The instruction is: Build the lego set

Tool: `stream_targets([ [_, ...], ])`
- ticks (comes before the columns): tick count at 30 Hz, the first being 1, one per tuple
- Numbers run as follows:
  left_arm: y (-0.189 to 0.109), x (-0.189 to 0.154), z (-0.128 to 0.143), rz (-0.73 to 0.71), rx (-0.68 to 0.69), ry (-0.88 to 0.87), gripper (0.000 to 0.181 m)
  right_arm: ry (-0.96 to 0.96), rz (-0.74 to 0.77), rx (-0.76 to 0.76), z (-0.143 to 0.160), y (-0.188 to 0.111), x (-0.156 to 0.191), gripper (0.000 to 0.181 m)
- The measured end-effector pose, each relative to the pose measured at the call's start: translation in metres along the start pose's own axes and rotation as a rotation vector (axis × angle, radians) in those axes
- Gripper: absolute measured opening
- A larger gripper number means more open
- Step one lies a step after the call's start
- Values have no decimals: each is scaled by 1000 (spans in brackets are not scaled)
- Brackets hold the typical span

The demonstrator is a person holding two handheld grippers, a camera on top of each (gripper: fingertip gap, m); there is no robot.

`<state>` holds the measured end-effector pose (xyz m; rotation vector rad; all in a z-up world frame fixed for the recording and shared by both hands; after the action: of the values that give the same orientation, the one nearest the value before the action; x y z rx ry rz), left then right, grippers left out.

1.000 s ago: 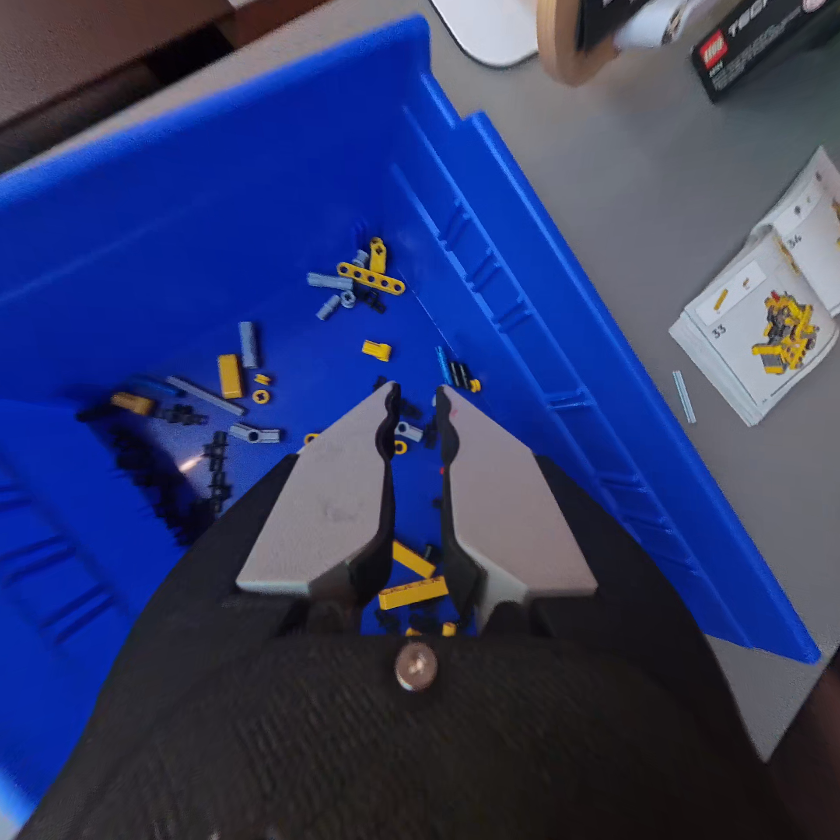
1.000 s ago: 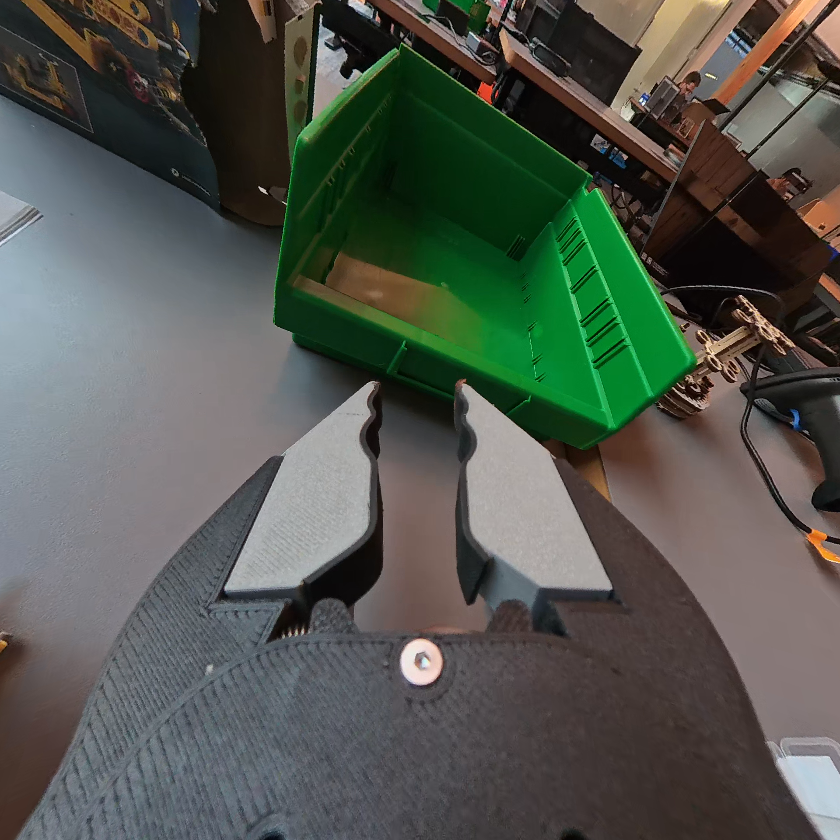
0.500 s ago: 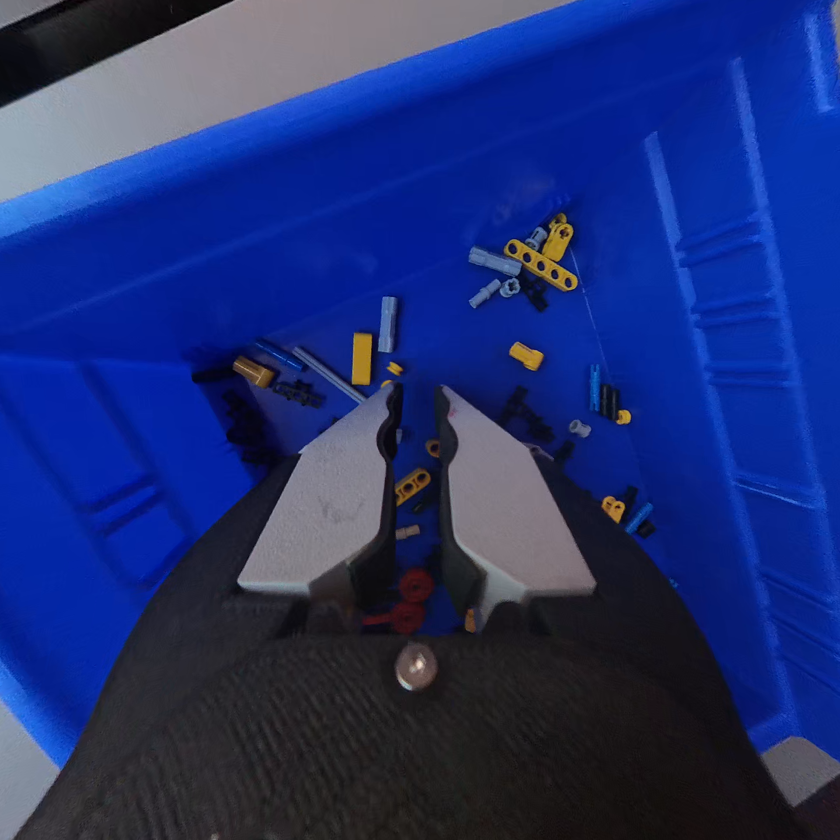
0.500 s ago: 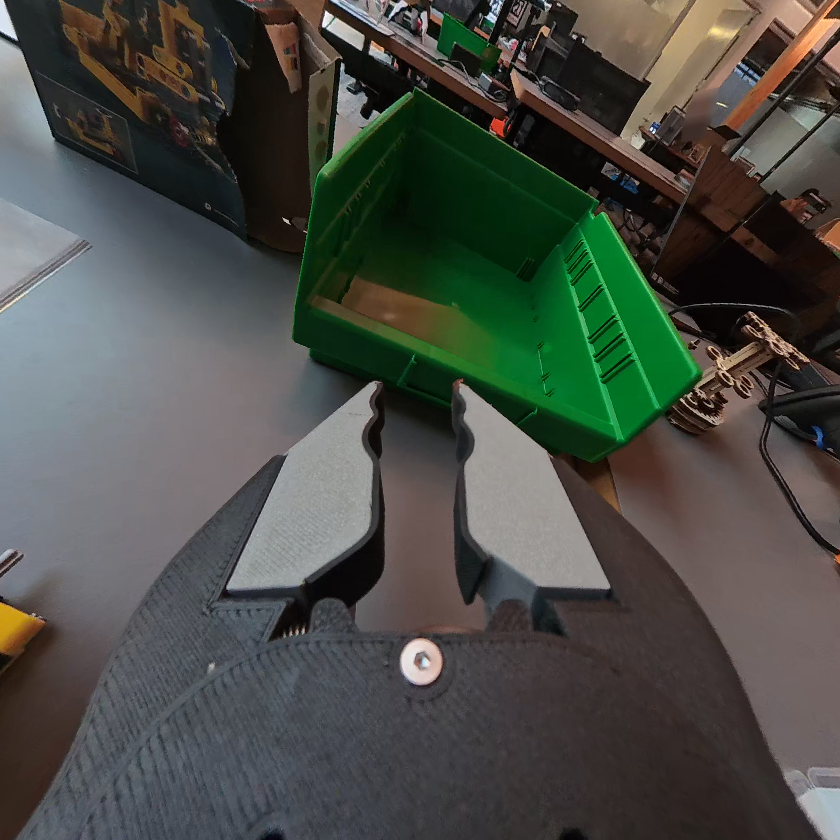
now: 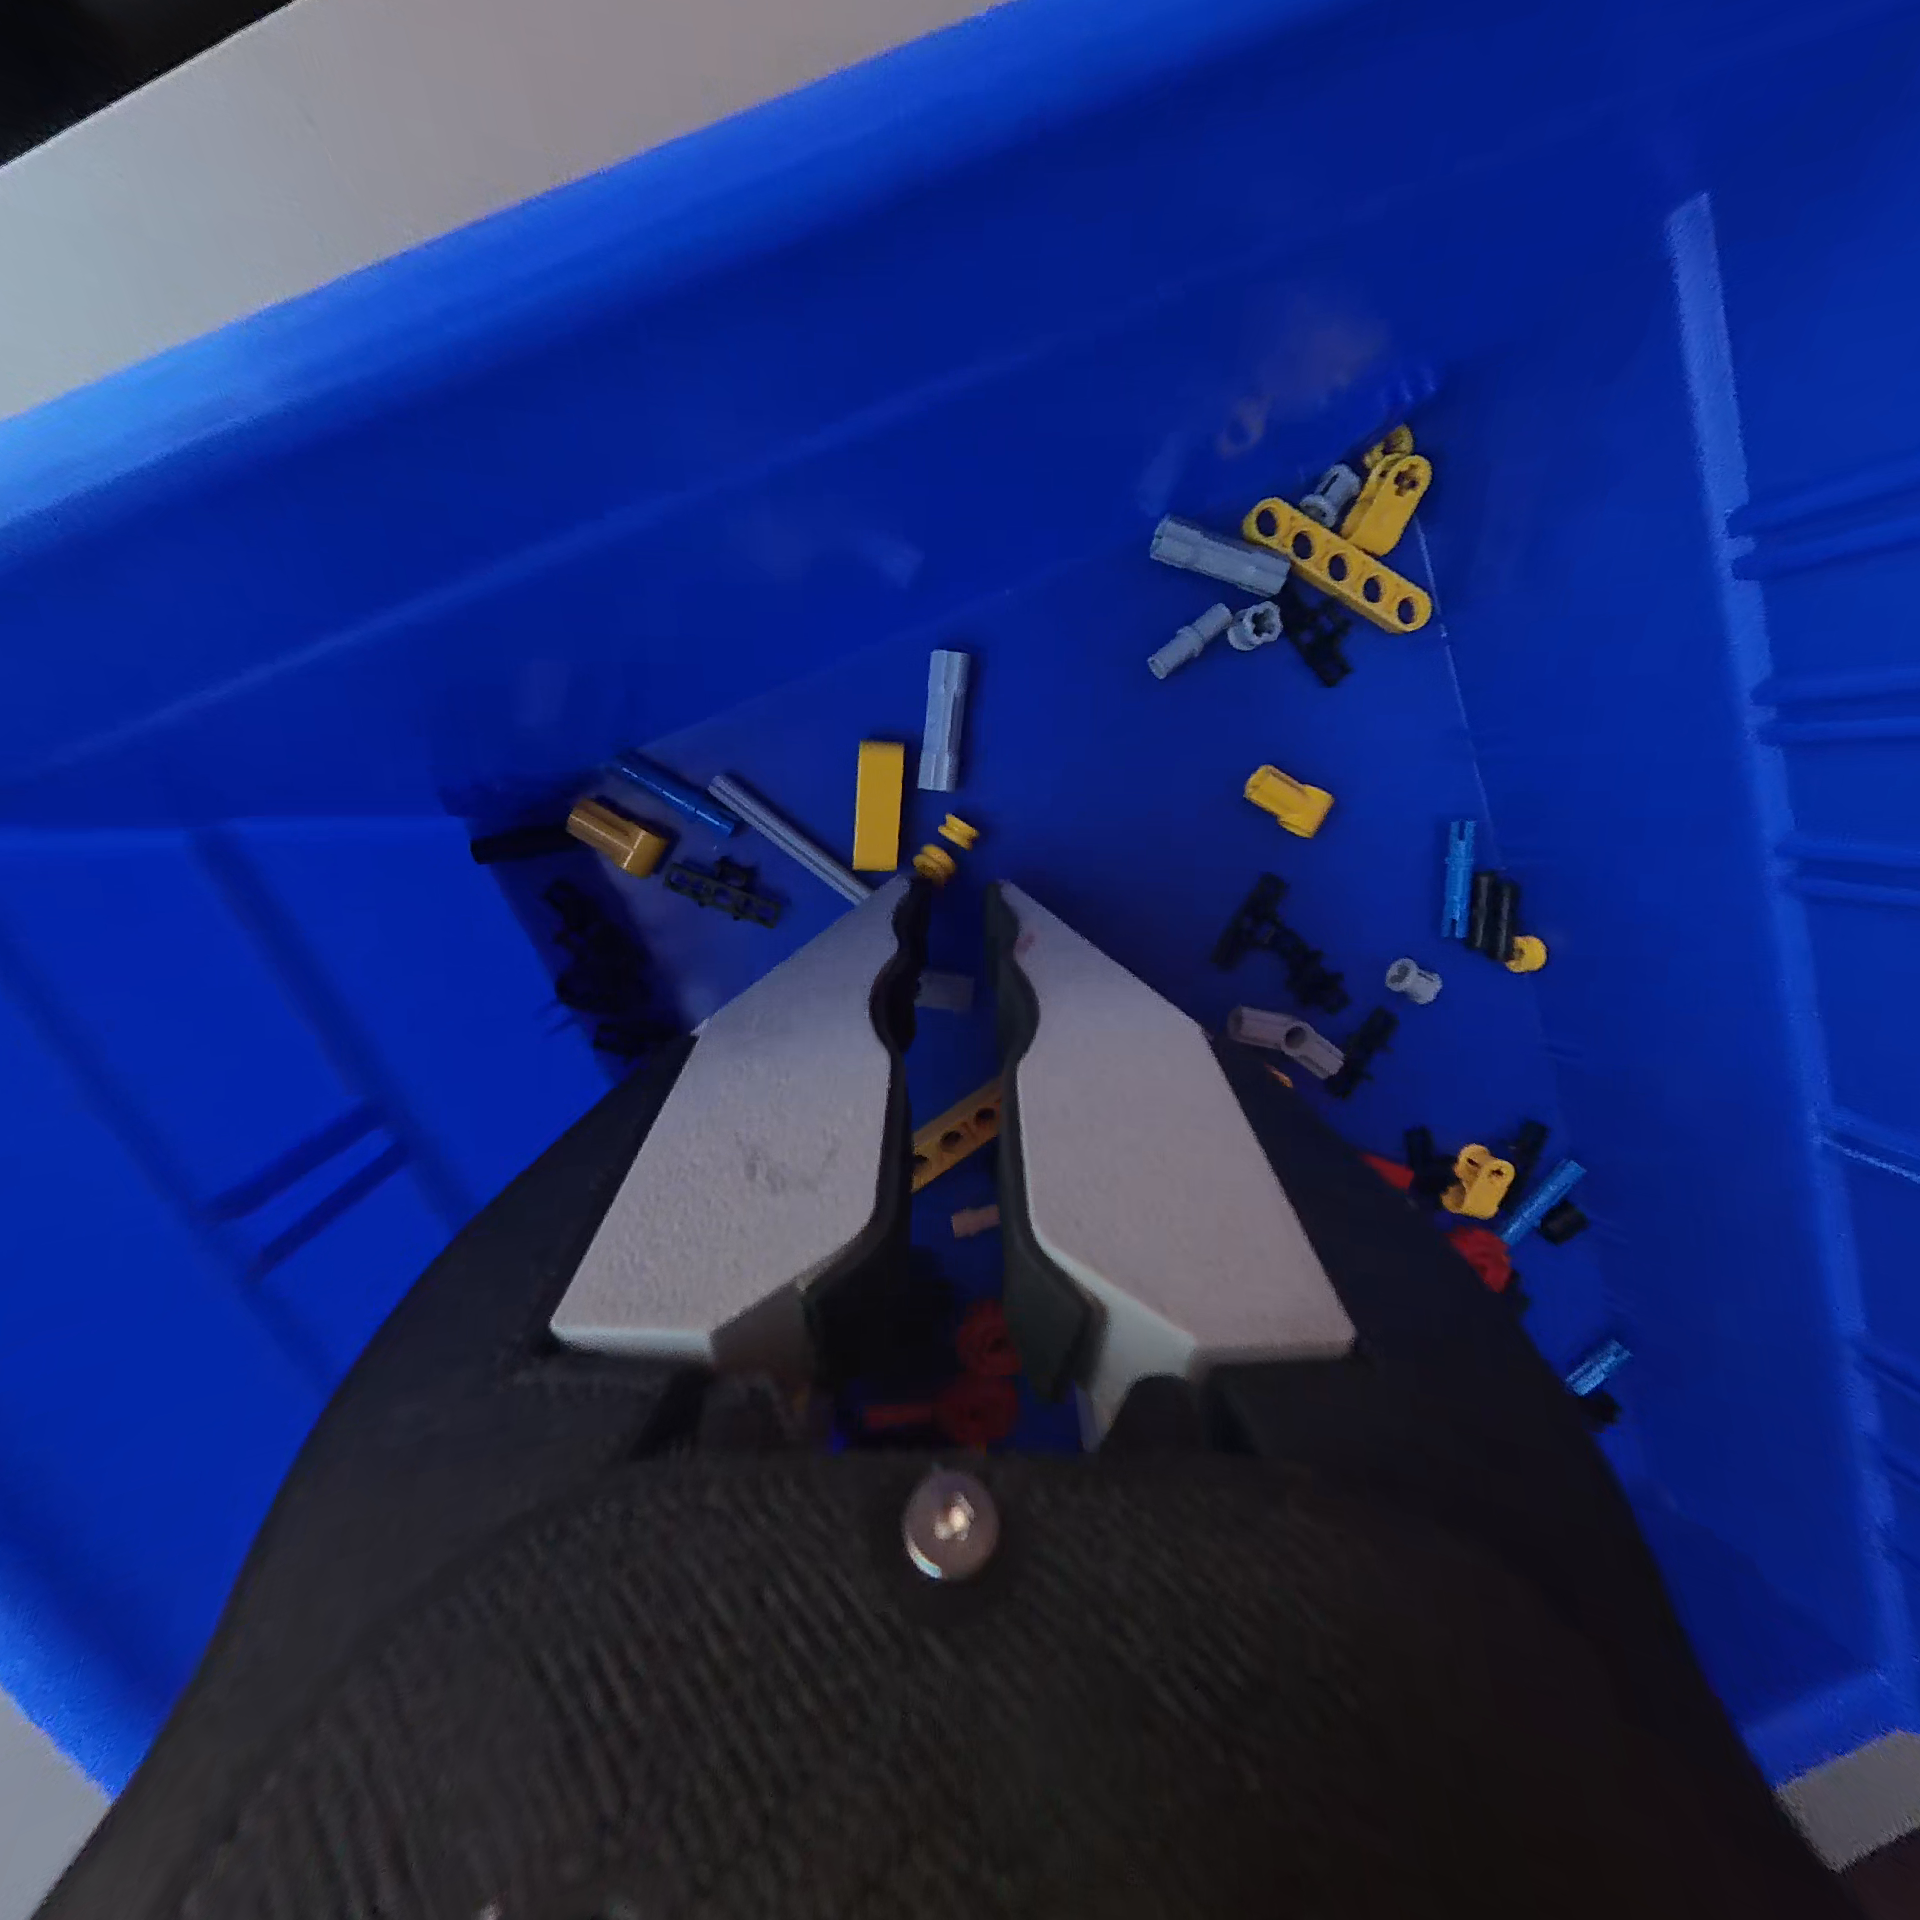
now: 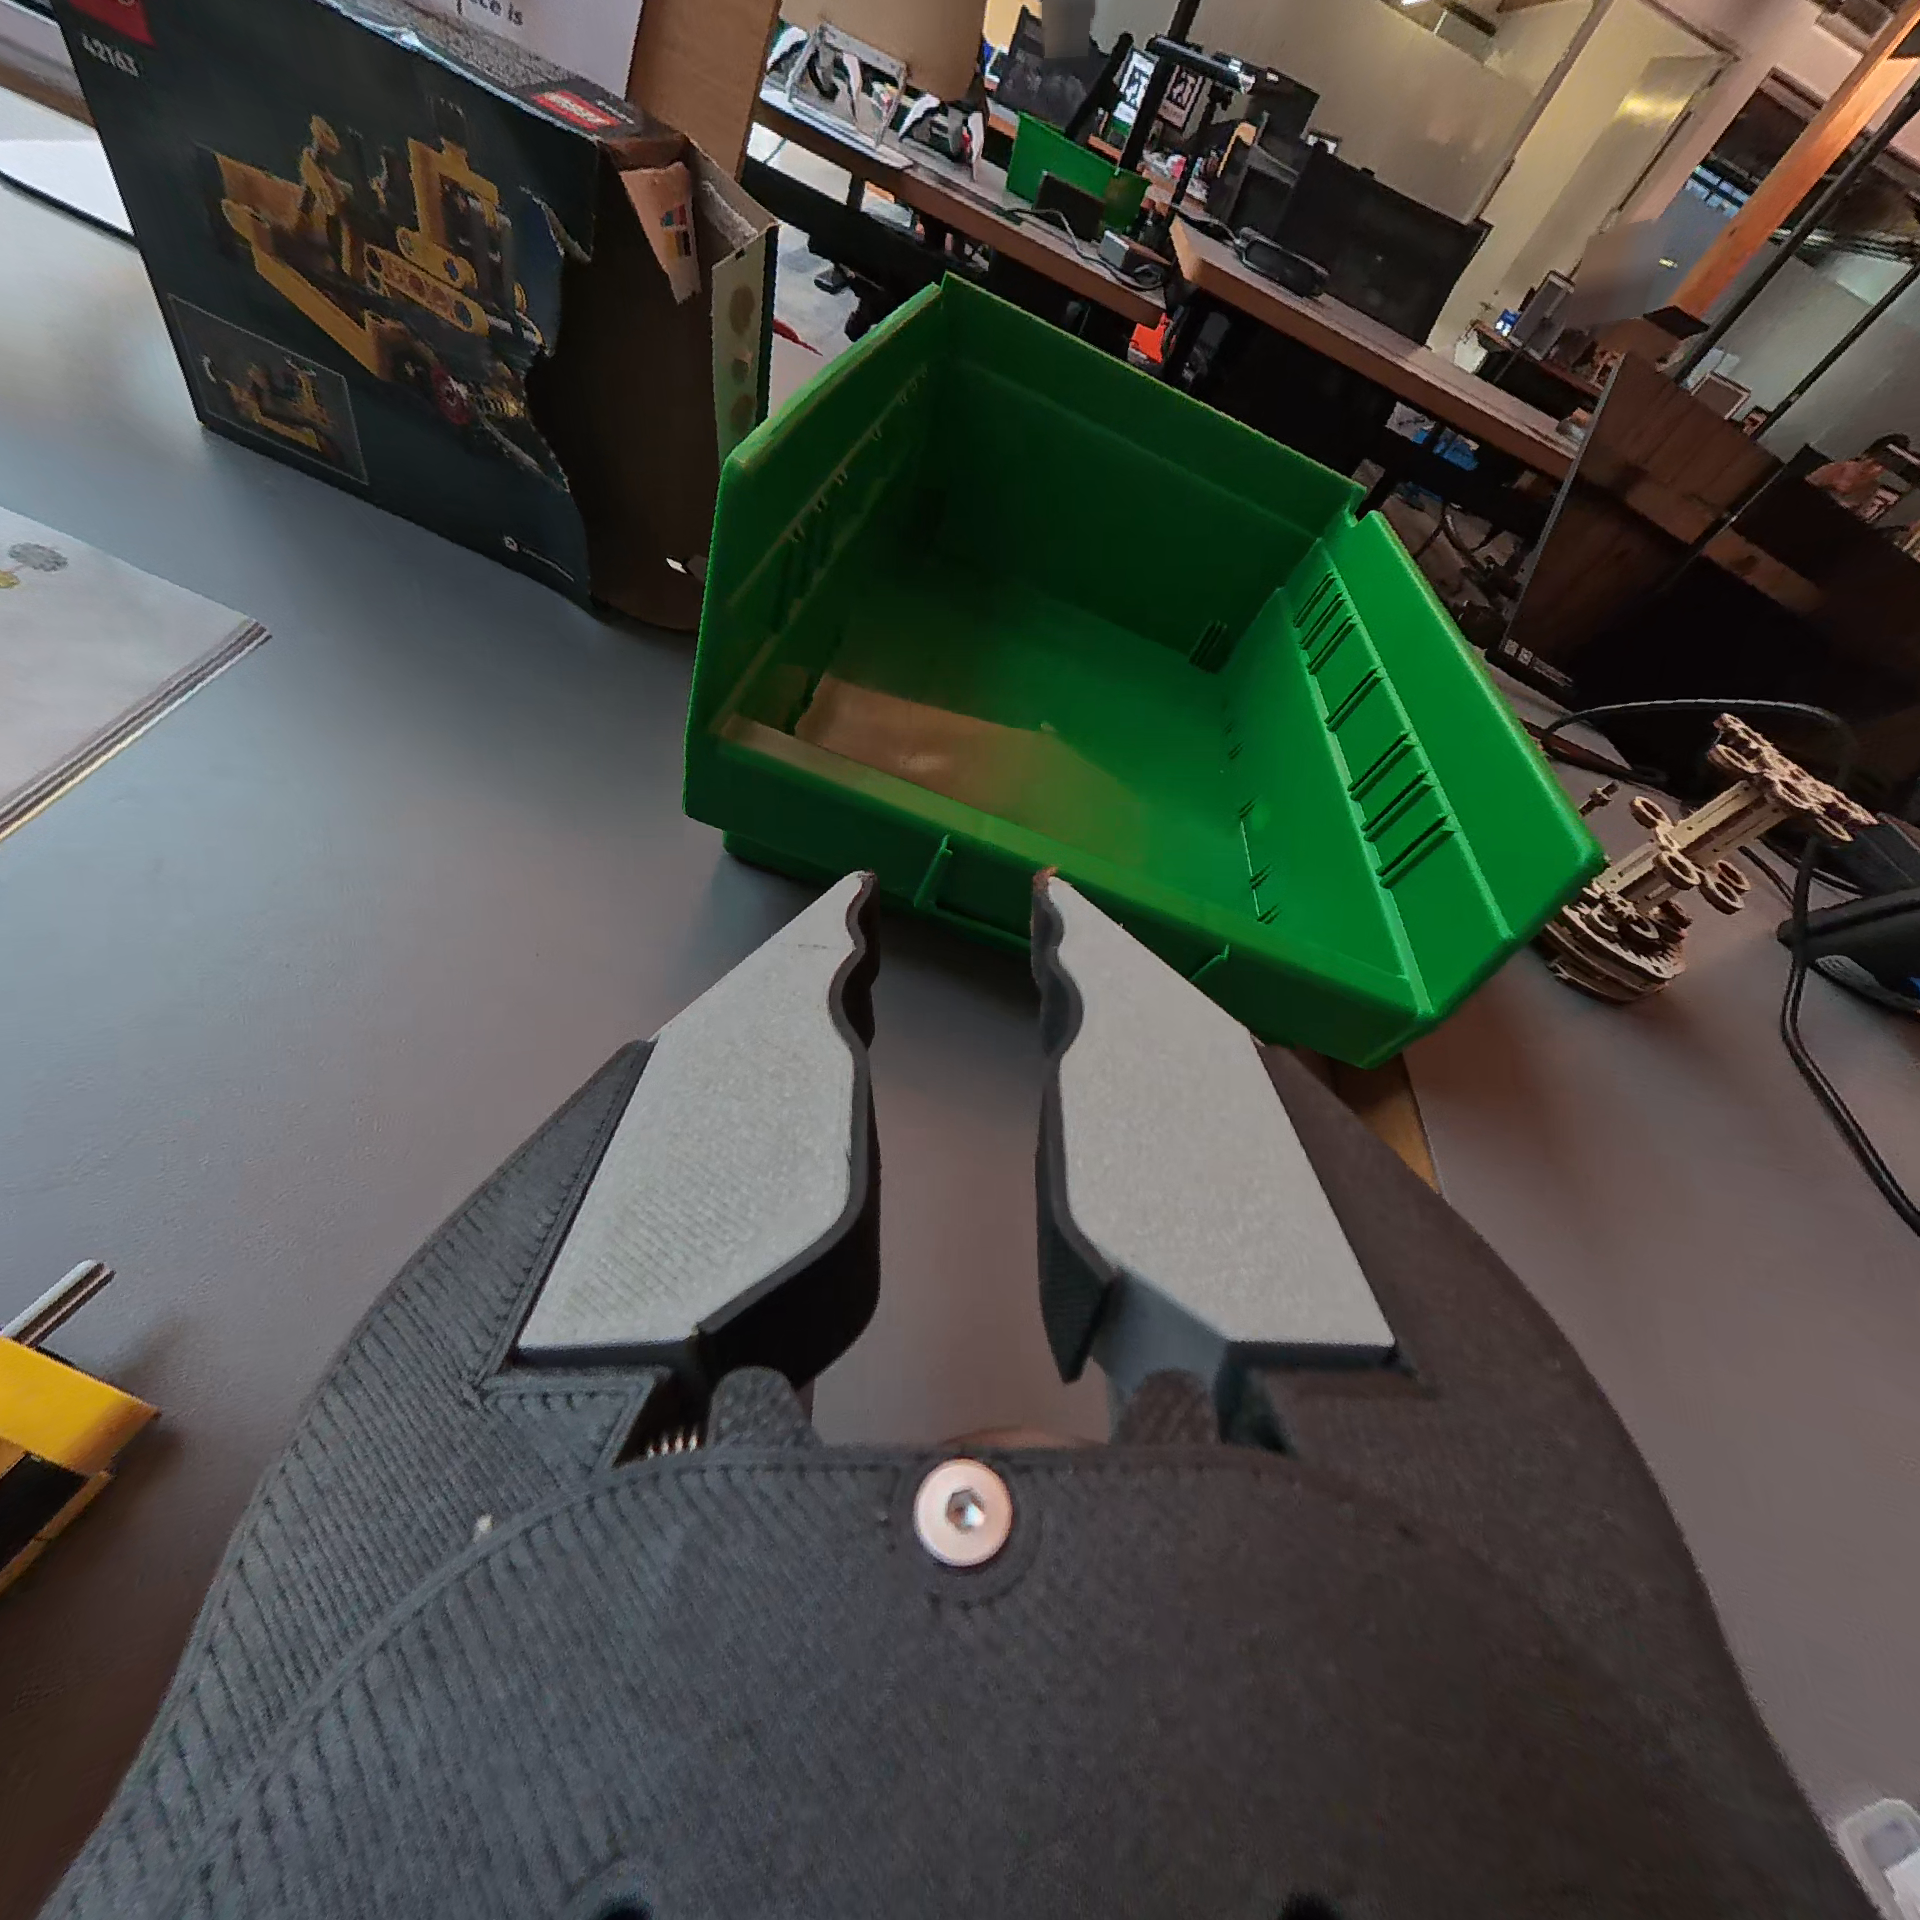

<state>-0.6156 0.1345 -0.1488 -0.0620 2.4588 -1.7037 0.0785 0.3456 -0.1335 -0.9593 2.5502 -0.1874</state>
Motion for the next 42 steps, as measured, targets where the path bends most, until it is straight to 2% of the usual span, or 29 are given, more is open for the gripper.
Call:
stream_targets([
  [19,2,2,-13,9,-15,-6,11,-8,3,5,0,0,1,25],
  [33,4,-2,-9,15,16,5,2,-4,1,1,0,0,0,25],
  [38,-5,-9,-8,11,18,31,2,-3,-1,-4,0,-1,0,25],
  [42,-23,-21,-9,1,-28,53,2,5,-7,-14,-1,-2,0,25],
])
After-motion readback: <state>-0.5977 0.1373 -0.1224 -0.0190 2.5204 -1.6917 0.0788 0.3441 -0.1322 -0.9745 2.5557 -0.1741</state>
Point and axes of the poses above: each gripper's, where its closed fingertips meet, y out along the fingers, z out of its underside, x = y × z across the jaws, the point moved 7 cm from there along -y, back along the fingers, and after that the axes turned 1 degree about y, right-handed, at the moved point
